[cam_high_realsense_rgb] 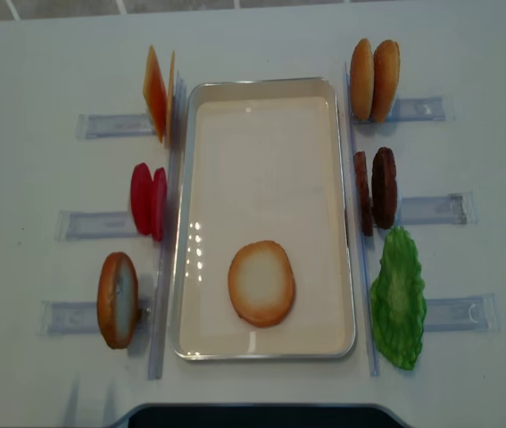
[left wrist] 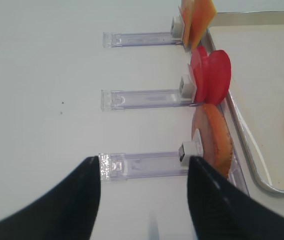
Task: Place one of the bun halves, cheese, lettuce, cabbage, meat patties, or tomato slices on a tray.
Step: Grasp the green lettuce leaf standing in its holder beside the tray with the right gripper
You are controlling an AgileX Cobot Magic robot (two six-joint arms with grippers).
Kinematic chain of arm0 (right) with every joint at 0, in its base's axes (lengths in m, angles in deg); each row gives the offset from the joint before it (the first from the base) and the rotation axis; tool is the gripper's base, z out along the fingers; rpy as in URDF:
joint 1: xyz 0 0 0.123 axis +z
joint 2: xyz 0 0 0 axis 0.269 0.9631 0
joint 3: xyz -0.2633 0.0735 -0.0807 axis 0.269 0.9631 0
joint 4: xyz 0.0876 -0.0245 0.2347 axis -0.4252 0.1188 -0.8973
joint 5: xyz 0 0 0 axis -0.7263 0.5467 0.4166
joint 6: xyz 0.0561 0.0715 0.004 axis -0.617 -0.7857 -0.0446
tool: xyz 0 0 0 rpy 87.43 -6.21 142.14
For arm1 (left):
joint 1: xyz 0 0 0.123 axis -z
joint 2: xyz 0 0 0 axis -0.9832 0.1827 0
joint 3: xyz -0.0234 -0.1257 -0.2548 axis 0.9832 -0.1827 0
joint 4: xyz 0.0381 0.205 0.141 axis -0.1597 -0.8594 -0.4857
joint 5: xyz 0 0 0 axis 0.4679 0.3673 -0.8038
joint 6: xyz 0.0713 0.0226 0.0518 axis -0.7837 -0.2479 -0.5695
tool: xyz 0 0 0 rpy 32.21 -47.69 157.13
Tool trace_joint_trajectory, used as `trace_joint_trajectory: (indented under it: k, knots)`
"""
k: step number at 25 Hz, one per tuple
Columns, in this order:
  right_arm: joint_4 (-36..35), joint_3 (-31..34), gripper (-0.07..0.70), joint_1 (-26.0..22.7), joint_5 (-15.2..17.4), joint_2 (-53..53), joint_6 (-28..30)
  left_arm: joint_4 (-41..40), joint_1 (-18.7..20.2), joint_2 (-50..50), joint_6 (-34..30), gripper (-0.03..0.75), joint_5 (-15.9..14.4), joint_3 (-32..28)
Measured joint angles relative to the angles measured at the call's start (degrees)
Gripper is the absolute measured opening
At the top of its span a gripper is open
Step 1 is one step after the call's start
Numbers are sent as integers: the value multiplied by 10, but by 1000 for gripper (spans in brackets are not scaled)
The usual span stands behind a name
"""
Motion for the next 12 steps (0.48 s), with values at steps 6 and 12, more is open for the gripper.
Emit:
trace_joint_trajectory:
  k: [6,12]
  knots:
    - [0,0,415,0,0,0,0,0,0,0,0,423,0,0]
    - [0,0,415,0,0,0,0,0,0,0,0,421,0,0]
